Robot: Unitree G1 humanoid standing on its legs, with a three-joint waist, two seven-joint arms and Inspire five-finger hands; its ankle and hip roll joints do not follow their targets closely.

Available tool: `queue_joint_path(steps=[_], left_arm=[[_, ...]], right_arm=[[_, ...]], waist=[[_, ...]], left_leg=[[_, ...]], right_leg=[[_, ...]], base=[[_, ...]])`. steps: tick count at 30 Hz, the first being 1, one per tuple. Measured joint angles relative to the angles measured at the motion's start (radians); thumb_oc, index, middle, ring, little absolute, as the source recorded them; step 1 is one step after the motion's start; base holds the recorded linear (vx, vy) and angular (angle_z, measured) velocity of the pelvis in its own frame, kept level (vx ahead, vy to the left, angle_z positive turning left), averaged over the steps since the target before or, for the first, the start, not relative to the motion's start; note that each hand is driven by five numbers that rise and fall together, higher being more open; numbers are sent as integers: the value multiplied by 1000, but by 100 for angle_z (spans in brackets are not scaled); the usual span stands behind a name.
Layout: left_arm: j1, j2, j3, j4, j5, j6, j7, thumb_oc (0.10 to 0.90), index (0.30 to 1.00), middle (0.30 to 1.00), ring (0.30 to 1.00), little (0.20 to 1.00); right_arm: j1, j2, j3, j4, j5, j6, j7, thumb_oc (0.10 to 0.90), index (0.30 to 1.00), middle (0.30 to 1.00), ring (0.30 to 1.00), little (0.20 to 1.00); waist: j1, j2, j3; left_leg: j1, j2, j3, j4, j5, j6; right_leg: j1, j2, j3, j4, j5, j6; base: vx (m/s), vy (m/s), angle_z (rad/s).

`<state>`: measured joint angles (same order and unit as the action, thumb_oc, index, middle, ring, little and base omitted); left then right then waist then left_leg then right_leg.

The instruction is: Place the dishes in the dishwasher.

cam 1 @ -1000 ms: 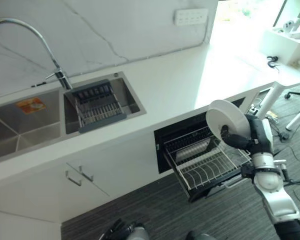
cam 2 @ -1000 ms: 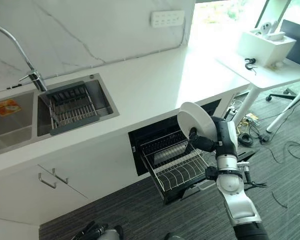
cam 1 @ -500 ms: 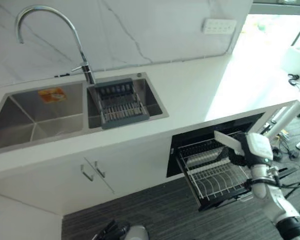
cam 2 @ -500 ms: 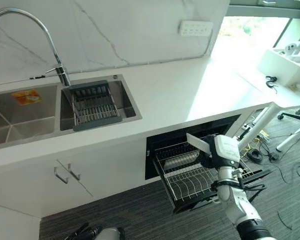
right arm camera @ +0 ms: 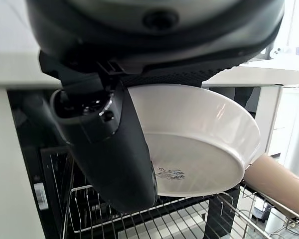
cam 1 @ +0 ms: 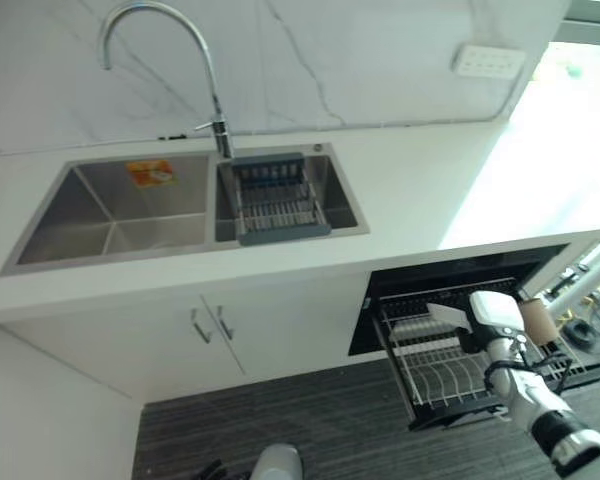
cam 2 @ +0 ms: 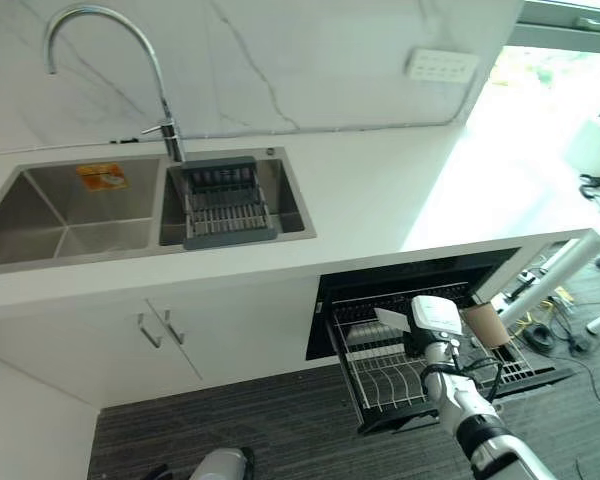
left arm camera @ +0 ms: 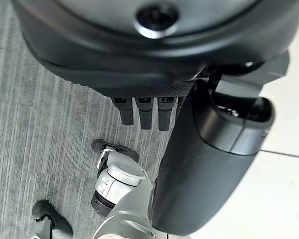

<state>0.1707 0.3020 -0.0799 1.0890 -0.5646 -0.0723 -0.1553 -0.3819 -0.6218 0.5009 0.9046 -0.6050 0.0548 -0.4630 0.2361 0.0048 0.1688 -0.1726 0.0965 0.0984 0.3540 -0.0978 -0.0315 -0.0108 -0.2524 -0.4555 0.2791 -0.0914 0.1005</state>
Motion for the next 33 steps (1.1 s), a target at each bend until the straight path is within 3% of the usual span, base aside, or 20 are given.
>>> queue_joint_path(steps=[3,9,12,13,14,18,23,24,25,26,33], left_arm=[[1,6,-6,1,0,1,2,800,900,900,900,900],[-47,12,-19,-3,-15,0,6,800,900,900,900,900],[-106,9,-38,-11,-21,0,12,800,900,900,900,900],[-149,5,-43,-19,-49,-3,11,800,900,900,900,900],[-165,8,-40,-22,-60,-14,12,800,900,900,900,900],[-168,13,-42,-58,-98,-19,12,800,900,900,900,900],[-169,14,-43,-114,-100,-22,10,800,900,900,900,900],[-170,14,-43,-120,-100,-24,9,800,900,900,900,900],[-170,14,-43,-120,-100,-24,9,800,900,900,900,900],[-175,14,-43,-120,-100,-24,2,800,900,900,900,900],[-191,16,-43,-130,-100,-23,-9,800,900,900,900,900]], right_arm=[[-65,28,19,86,22,13,6,400,300,300,300,300],[-212,27,19,201,59,44,43,400,300,300,300,300],[-325,11,19,254,80,86,58,400,300,300,300,300],[-393,-19,34,282,109,104,63,400,300,300,300,300],[-403,-24,36,290,123,134,67,400,300,300,300,300],[-417,-25,37,305,148,143,87,400,300,300,300,300],[-433,-39,36,317,181,167,83,400,300,300,300,300],[-444,-45,36,319,185,168,97,540,509,509,509,509],[-444,-45,36,319,185,168,97,540,509,509,509,509],[-445,-45,36,316,186,168,117,800,900,900,900,900],[-442,-12,38,338,227,166,302,800,900,900,900,900]], waist=[[19,5,7],[57,22,74],[75,52,128],[89,82,169],[98,92,194],[101,85,228],[108,84,243],[109,84,243],[109,84,243],[107,84,243],[100,80,243]], left_leg=[[0,-10,-7,-12,6,1],[-41,-12,-24,-9,23,11],[-105,-12,-33,-12,55,15],[-153,-14,-42,-17,76,16],[-159,-19,-49,-33,87,17],[-172,-28,-53,-66,98,2],[-191,-31,-49,-77,110,17],[-191,-31,-48,-81,110,17],[-191,-31,-48,-81,110,17],[-187,-30,-48,-82,110,17],[-157,-29,-31,-91,110,17]], right_leg=[[1,-3,-7,-9,4,4],[-29,-1,-26,-17,19,-5],[-88,0,-29,-14,37,-8],[-133,1,-37,-11,49,-18],[-141,-4,-44,-11,49,-19],[-170,-13,-45,-6,40,-11],[-188,-10,-44,-25,56,-10],[-186,-6,-44,-33,61,-9],[-186,-6,-44,-33,61,-9],[-180,-3,-45,-37,66,-8],[-157,0,-29,-64,77,-14]], base=[[12,-6,5],[-83,-1,8],[-212,-16,8],[-217,-20,21],[-103,-66,16],[-45,-41,6],[-29,-11,0],[0,0,0],[0,0,0],[0,0,0],[-35,3,-6]])
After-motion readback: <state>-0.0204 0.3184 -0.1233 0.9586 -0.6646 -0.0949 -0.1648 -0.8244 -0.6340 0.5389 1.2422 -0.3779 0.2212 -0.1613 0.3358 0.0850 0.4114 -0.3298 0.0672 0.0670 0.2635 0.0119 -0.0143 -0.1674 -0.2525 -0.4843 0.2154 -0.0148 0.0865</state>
